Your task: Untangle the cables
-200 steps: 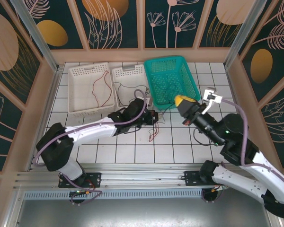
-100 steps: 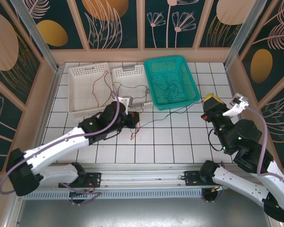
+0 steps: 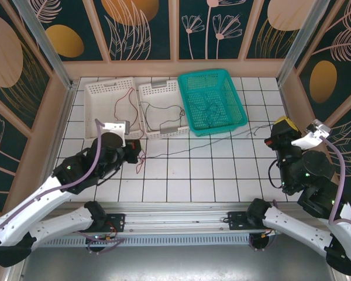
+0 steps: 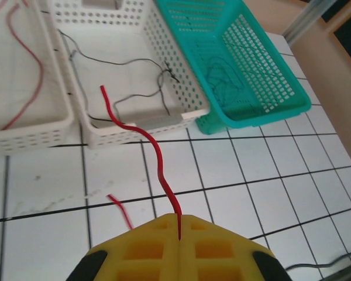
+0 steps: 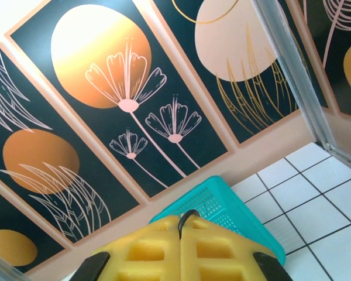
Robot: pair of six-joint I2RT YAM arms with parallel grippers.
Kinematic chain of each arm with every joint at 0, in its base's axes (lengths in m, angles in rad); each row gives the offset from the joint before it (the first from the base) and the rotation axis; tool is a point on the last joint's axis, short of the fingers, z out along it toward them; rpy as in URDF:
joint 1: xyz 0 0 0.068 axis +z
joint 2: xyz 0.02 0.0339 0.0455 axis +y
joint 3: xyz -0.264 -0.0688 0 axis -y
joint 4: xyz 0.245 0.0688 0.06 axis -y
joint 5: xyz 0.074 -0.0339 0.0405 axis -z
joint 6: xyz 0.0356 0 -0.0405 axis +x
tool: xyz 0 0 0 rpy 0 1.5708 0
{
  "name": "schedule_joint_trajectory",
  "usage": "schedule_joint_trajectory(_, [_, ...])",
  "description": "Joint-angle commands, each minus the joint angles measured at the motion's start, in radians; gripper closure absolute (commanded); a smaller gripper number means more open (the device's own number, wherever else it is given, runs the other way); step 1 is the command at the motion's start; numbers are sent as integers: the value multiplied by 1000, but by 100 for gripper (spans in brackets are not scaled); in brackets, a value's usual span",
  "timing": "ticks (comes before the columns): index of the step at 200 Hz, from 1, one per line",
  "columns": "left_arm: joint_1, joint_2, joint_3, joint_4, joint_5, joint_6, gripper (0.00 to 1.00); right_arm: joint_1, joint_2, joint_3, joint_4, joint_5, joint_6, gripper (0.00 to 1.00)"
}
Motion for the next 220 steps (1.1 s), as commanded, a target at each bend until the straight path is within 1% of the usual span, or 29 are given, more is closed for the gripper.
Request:
schedule_joint_trajectory(1, [8,-39,63,-140,-131,34,100,17,-7,26,-16,47,-24,100])
schedule_joint_trajectory(20, [7,-68,104,-174,-212,43,100,31,10,35,-26,43,-25,100])
schedule_joint_trajectory(27, [7,-72,119,-220,-245,48,100,33,16,38,-29,44,-26,100])
schedule_joint_trajectory(46, [7,-82,148,-264,-332,60,100,35,12,43,-24,50,-27,100])
schedule_joint_trajectory(73, [7,-111,161,-270,-421,77,100,36,12,43,-18,58,-31,100])
schedule_joint_trajectory(114, [7,-115,128,-187,-526,134,100,40,28,28,0,22,-19,100])
schedule_joint_trajectory(139, [8,-95,109,-70,-600,205,100,40,37,29,33,-54,-38,100])
schedule_joint_trajectory(178, [33,-25,102,161,-625,364,100,40,77,47,78,-179,-74,100])
schedule_joint_trajectory(204, [104,48,108,296,-562,461,100,40,87,58,126,-275,-104,100])
schedule_joint_trajectory(220, [165,91,109,360,-517,489,100,41,101,75,137,-318,-110,100])
